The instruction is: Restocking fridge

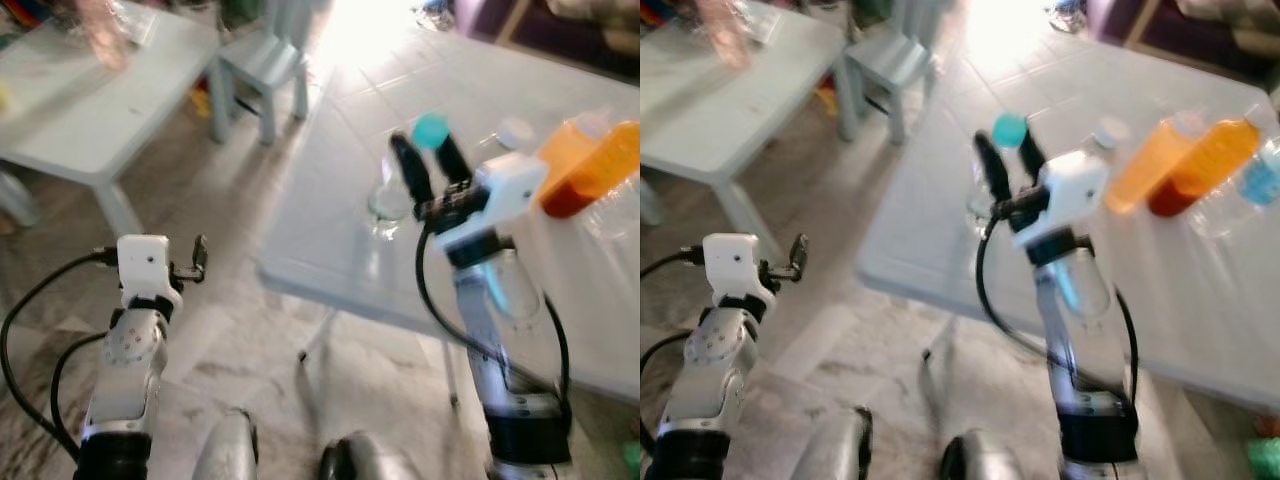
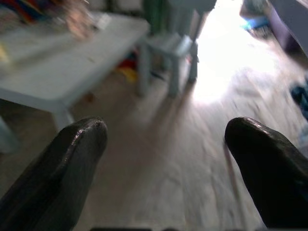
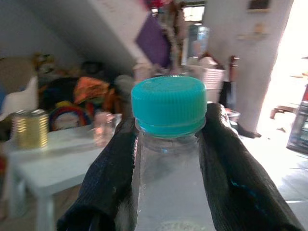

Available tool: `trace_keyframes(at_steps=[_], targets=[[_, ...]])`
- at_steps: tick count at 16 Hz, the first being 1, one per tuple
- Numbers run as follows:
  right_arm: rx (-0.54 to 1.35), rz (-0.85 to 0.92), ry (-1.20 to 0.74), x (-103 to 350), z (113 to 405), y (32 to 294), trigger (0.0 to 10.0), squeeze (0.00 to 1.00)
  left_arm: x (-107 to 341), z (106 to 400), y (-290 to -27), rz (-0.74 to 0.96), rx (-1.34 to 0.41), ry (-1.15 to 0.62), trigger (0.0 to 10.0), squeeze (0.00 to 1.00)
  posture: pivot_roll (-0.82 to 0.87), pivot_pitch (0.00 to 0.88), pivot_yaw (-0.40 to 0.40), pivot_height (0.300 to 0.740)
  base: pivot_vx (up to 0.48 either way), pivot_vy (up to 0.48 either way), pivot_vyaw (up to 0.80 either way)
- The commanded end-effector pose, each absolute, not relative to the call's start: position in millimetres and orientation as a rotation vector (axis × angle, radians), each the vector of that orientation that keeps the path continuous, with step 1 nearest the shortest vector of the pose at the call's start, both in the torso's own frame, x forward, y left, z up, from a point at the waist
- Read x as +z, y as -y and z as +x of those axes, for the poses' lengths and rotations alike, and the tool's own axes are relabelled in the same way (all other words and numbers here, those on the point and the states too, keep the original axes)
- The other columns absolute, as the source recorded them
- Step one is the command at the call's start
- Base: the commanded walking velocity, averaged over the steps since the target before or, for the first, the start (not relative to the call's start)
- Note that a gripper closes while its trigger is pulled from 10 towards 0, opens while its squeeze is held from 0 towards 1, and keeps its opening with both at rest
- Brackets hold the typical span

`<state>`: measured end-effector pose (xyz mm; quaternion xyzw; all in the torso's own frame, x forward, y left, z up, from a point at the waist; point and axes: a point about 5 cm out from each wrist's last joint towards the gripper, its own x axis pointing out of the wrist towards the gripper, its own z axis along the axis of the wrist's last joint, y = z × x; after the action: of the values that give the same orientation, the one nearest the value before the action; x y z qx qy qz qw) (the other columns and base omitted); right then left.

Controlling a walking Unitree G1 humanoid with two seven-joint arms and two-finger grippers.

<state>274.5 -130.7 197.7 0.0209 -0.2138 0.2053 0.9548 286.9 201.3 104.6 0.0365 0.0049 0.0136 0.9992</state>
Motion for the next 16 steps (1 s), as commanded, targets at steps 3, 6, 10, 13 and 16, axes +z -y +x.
trace_keyframes(at_steps=[3, 6, 10, 13, 16], targets=[[0.416, 0.048, 0.169, 151, 268, 135, 10.0, 0.00, 95, 282, -196, 0.059, 0.020, -0.029, 10.0, 0.00, 0.09, 0.153, -0.121, 0.740, 0.000, 0.220, 0.80], [0.423, 0.031, 0.209, 160, 273, 129, 10.0, 0.00, 97, 283, -193, 0.085, -0.007, -0.018, 10.0, 0.00, 0.09, 0.157, -0.107, 0.740, 0.000, 0.000, 0.80], [0.448, 0.024, 0.245, 168, 270, 117, 10.0, 0.00, 94, 275, -203, 0.127, -0.014, -0.036, 10.0, 0.00, 0.09, 0.168, -0.080, 0.740, 0.000, 0.000, 0.80], [0.483, 0.050, 0.283, 179, 269, 106, 10.0, 0.00, 90, 271, -204, 0.130, -0.012, -0.047, 10.0, 0.00, 0.09, 0.172, -0.077, 0.740, 0.000, 0.000, 0.80], [0.571, 0.096, 0.280, 181, 262, 96, 10.0, 0.00, 87, 267, -202, 0.121, 0.003, -0.054, 10.0, 0.00, 0.08, 0.171, -0.080, 0.740, 0.000, 0.000, 0.80]])
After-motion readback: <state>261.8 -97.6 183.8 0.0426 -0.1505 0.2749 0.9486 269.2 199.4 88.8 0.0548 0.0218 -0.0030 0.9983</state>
